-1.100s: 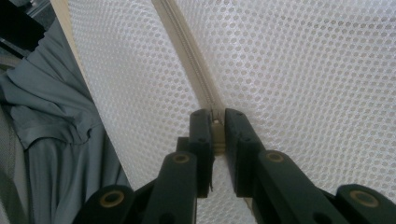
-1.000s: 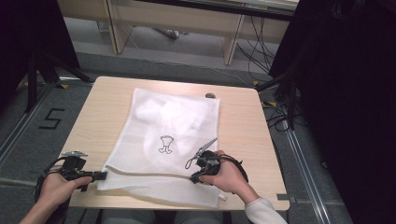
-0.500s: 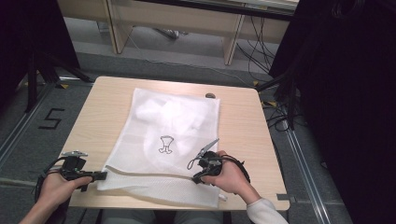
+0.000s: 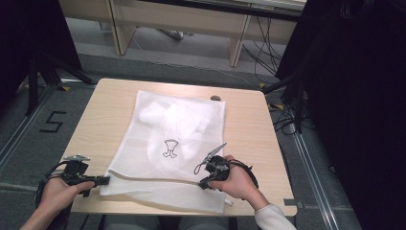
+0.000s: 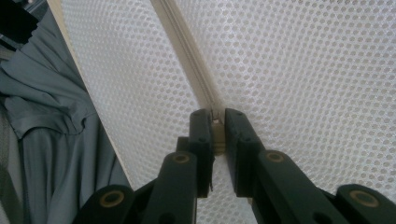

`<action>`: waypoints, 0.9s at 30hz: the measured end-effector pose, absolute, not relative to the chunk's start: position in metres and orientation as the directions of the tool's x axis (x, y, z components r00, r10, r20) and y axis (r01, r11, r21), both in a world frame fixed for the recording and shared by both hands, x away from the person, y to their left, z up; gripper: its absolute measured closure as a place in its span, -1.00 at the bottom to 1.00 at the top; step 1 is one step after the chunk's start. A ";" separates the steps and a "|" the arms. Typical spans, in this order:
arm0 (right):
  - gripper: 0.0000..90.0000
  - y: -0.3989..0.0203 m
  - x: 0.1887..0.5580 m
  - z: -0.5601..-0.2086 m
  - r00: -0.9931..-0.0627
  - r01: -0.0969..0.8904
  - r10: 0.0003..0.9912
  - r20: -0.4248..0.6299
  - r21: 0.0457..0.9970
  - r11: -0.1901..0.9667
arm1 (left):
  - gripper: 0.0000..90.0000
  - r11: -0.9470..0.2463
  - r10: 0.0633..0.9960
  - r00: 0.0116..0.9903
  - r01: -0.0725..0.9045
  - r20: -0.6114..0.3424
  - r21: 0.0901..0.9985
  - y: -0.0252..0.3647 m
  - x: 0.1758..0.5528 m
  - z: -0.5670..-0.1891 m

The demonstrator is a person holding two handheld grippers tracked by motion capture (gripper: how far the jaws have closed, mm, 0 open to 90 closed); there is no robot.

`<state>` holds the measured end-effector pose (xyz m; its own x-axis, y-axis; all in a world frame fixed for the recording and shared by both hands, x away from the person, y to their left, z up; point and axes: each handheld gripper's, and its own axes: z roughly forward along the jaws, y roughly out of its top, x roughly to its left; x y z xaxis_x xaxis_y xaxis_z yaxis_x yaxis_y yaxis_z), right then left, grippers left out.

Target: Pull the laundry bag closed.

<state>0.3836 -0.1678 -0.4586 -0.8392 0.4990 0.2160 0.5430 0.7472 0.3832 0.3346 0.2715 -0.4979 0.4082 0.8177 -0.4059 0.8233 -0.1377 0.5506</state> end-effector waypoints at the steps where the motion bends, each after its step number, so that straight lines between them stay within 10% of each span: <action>1: 0.83 -0.168 0.383 -0.459 -0.836 0.549 0.499 0.230 0.387 0.741 | 0.90 -0.140 0.819 0.409 0.823 -0.402 0.551 0.271 0.335 -0.498; 27: 0.83 -0.186 0.382 -0.461 -0.814 0.581 0.527 0.244 0.361 0.730 | 0.90 -0.147 0.816 0.411 0.827 -0.407 0.543 0.271 0.334 -0.498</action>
